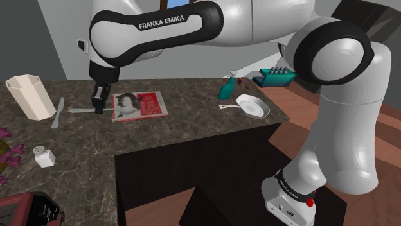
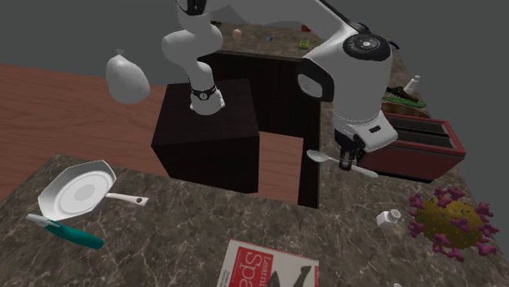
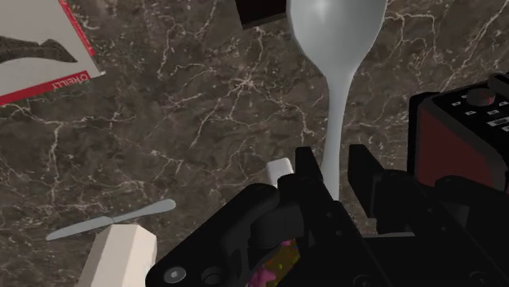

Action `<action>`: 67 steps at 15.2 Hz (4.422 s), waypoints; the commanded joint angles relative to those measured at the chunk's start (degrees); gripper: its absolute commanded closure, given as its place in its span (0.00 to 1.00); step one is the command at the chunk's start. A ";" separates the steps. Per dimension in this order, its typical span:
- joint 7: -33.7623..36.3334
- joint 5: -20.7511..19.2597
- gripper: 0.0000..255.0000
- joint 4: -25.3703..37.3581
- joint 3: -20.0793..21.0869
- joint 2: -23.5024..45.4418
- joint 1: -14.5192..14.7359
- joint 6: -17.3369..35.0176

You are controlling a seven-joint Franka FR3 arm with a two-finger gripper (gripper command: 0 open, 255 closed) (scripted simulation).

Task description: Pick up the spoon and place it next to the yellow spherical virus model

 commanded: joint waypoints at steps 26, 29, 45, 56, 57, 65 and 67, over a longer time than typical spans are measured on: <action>12.62 -4.66 1.00 19.91 0.18 19.43 12.06 1.64; 12.39 -4.65 1.00 19.47 0.17 20.51 12.07 3.15; 11.25 -4.65 1.00 19.83 0.08 27.84 12.29 10.03; 10.54 -4.72 1.00 23.22 -0.01 34.53 12.59 13.28; 10.48 -4.73 1.00 23.67 -0.02 35.21 12.63 13.51; 10.37 -4.75 1.00 24.55 -0.03 36.49 12.69 13.89; 10.37 -4.75 1.00 24.55 -0.03 36.48 12.69 13.89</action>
